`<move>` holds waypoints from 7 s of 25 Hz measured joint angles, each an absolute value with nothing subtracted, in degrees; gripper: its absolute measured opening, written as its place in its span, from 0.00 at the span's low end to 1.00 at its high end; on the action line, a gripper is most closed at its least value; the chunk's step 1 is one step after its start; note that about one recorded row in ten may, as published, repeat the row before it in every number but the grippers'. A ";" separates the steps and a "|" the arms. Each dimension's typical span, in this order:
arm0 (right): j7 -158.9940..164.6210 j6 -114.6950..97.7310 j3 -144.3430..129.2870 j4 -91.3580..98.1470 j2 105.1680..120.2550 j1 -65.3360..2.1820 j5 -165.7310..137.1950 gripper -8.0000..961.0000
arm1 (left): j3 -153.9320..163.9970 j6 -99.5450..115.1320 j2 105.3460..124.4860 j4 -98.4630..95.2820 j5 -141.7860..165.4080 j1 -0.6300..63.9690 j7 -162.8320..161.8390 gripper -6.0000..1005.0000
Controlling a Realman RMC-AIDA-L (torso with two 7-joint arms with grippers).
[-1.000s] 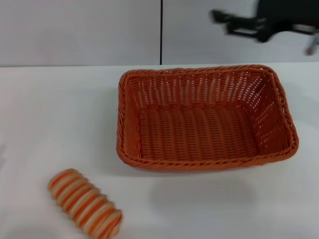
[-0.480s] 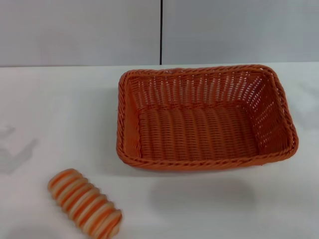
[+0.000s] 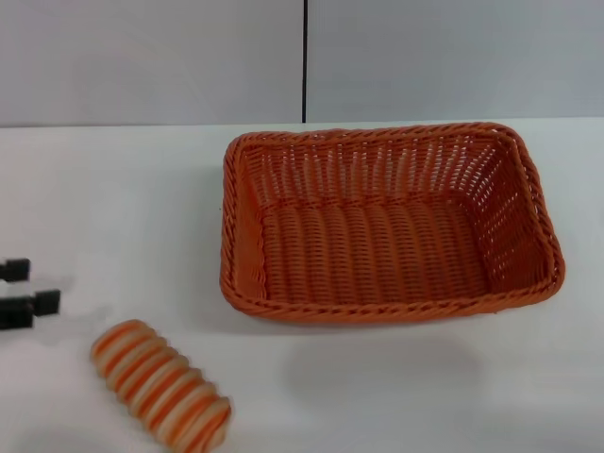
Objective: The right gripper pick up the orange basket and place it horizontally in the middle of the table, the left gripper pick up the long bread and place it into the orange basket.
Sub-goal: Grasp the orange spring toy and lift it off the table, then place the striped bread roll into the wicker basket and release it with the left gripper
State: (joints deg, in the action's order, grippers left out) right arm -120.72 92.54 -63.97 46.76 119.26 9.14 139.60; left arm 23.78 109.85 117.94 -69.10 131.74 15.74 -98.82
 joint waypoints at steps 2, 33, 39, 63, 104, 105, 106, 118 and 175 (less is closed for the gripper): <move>-121.06 93.00 -63.65 45.55 119.24 8.98 139.65 0.69 | 25.71 110.64 118.00 -69.12 133.29 16.32 -100.17 0.63; -123.75 94.52 -60.78 39.33 119.09 8.53 139.68 0.69 | 33.30 98.92 118.44 -50.79 130.42 15.39 -89.81 0.61; -123.75 95.98 -59.13 36.95 119.02 7.59 139.77 0.69 | 33.54 98.26 118.47 -49.22 129.99 15.61 -88.18 0.61; -123.72 96.51 -58.88 35.67 119.00 5.65 139.84 0.69 | 35.43 96.42 118.12 -50.01 131.00 16.03 -86.97 0.60; -123.13 96.51 -57.26 35.59 118.82 5.18 139.74 0.69 | 36.01 99.55 117.96 -50.44 137.72 18.82 -90.22 0.58; -123.13 96.51 -56.99 35.59 118.82 5.19 139.72 0.69 | 36.02 99.58 117.95 -50.40 137.75 18.80 -89.55 0.58; -123.13 96.51 -56.99 35.59 118.82 5.19 139.72 0.69 | 36.02 99.58 117.95 -50.40 137.75 18.80 -89.55 0.55; -123.13 96.21 -56.60 35.54 118.82 5.03 139.47 0.69 | 34.37 103.43 117.74 -50.64 137.39 19.20 -89.36 0.43; -121.44 96.70 -54.51 34.73 118.32 1.93 139.21 0.69 | 89.68 60.23 118.36 -58.28 74.00 13.78 -83.06 0.16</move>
